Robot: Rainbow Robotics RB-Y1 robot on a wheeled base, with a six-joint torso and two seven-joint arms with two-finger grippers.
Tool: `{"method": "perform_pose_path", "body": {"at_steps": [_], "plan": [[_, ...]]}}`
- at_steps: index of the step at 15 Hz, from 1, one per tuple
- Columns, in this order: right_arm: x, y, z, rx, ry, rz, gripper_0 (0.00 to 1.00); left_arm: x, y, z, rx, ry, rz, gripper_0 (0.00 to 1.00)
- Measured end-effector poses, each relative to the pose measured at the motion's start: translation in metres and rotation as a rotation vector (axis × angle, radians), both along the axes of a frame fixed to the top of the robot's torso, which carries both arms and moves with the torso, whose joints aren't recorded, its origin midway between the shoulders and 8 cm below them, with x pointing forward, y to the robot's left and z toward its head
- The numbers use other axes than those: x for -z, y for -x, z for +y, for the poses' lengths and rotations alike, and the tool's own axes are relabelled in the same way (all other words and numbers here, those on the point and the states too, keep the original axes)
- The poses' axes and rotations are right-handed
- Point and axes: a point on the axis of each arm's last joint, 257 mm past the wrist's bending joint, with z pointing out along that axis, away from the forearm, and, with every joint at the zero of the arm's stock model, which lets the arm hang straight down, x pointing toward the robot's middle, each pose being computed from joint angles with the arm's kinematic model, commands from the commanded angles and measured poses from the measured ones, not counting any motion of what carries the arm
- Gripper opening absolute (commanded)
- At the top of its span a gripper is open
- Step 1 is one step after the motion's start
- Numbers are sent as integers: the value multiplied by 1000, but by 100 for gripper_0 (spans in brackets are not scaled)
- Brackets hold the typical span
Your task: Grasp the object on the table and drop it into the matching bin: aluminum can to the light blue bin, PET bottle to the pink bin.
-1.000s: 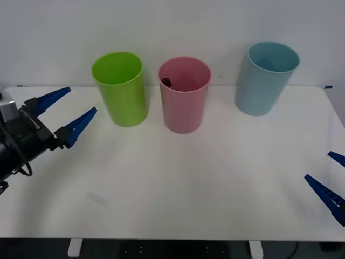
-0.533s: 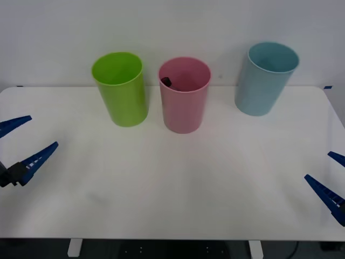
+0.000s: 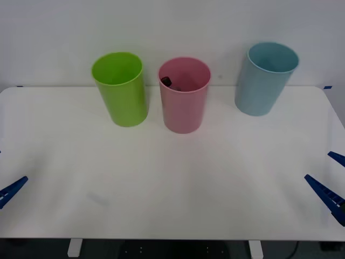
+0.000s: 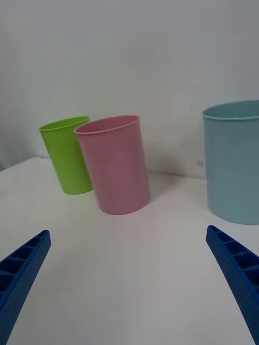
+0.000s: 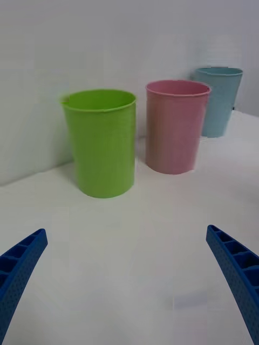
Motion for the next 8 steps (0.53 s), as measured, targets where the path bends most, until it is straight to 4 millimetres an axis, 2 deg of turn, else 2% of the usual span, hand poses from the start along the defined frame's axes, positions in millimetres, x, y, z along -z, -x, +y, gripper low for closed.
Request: {"method": "perform_pose_path", "body": {"at_steps": [4,8], "plan": [[0,0,0,0,0,0,100,14,23,13,-37,2,43,100],[0,0,0,0,0,0,100,17,28,16,-45,13,55,100]]}}
